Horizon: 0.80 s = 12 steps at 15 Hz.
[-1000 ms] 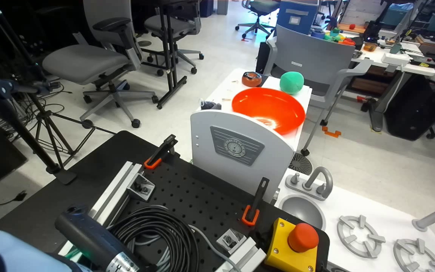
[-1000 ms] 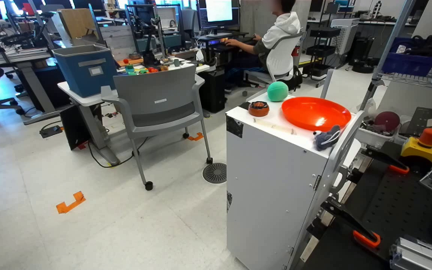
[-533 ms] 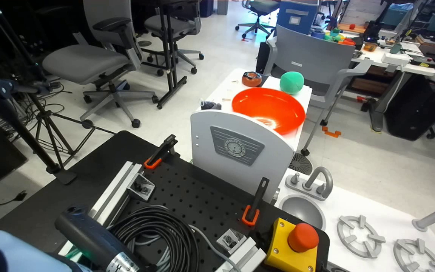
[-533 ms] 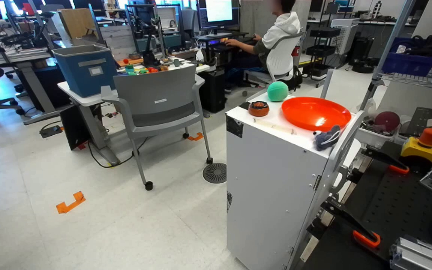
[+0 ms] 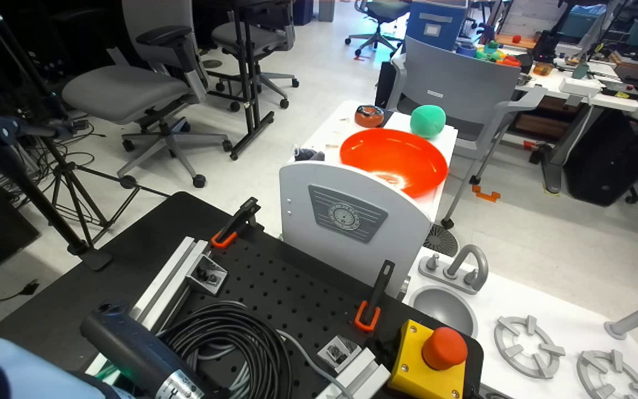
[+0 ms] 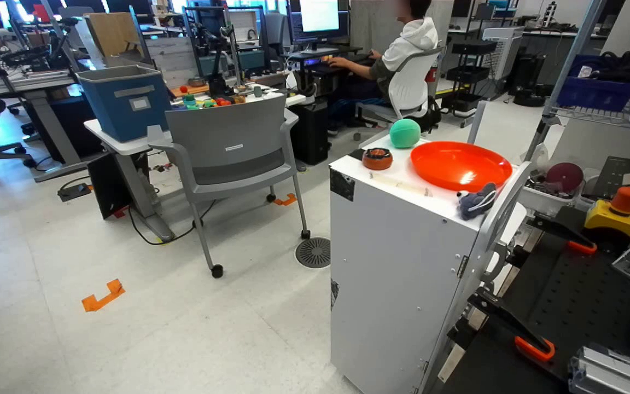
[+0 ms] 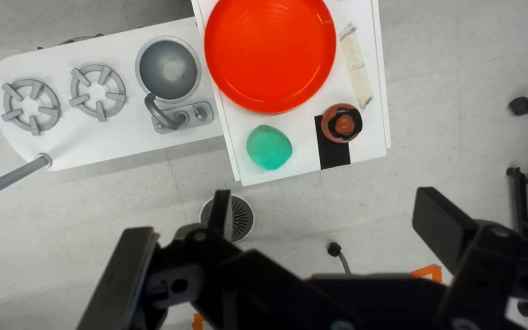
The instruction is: Put the green plushie on the orange plate
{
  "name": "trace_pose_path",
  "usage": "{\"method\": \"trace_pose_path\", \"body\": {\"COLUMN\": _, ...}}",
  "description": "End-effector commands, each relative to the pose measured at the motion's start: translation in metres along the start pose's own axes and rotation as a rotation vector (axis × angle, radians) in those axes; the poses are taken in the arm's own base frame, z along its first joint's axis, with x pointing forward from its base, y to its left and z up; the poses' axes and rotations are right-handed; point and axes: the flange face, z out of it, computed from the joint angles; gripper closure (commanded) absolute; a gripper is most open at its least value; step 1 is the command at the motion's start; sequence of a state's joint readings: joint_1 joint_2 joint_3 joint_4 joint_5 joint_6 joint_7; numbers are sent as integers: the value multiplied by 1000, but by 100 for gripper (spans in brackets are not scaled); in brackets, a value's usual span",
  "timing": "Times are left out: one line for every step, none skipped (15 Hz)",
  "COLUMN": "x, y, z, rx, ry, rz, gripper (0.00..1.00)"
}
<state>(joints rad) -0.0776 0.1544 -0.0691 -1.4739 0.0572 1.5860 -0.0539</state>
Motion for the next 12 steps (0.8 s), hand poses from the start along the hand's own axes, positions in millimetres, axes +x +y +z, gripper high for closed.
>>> {"method": "trace_pose_path", "body": {"x": 7, "y": 12, "z": 2, "rx": -40, "ry": 73, "rz": 79, "gripper": 0}}
{"method": "trace_pose_path", "body": {"x": 9, "y": 16, "z": 3, "rx": -57, "ry": 92, "rz": 102, "gripper": 0}}
{"method": "trace_pose_path", "body": {"x": 11, "y": 19, "z": 4, "rx": -74, "ry": 111, "rz": 123, "gripper": 0}}
{"method": "trace_pose_path", "body": {"x": 14, "y": 22, "z": 5, "rx": -88, "ry": 124, "rz": 141, "gripper": 0}}
{"method": "trace_pose_path", "body": {"x": 16, "y": 24, "z": 8, "rx": -97, "ry": 128, "rz": 149, "gripper": 0}}
{"method": "trace_pose_path", "body": {"x": 17, "y": 25, "z": 10, "rx": -97, "ry": 120, "rz": 152, "gripper": 0}}
{"method": "trace_pose_path", "body": {"x": 19, "y": 25, "z": 13, "rx": -84, "ry": 104, "rz": 146, "gripper": 0}}
{"method": "trace_pose_path", "body": {"x": 20, "y": 25, "z": 16, "rx": -70, "ry": 89, "rz": 135, "gripper": 0}}
{"method": "trace_pose_path", "body": {"x": 23, "y": 26, "z": 18, "rx": -58, "ry": 75, "rz": 128, "gripper": 0}}
{"method": "trace_pose_path", "body": {"x": 25, "y": 26, "z": 21, "rx": -47, "ry": 64, "rz": 125, "gripper": 0}}
{"method": "trace_pose_path", "body": {"x": 28, "y": 26, "z": 24, "rx": -41, "ry": 53, "rz": 124, "gripper": 0}}
{"method": "trace_pose_path", "body": {"x": 31, "y": 27, "z": 27, "rx": -38, "ry": 43, "rz": 127, "gripper": 0}}
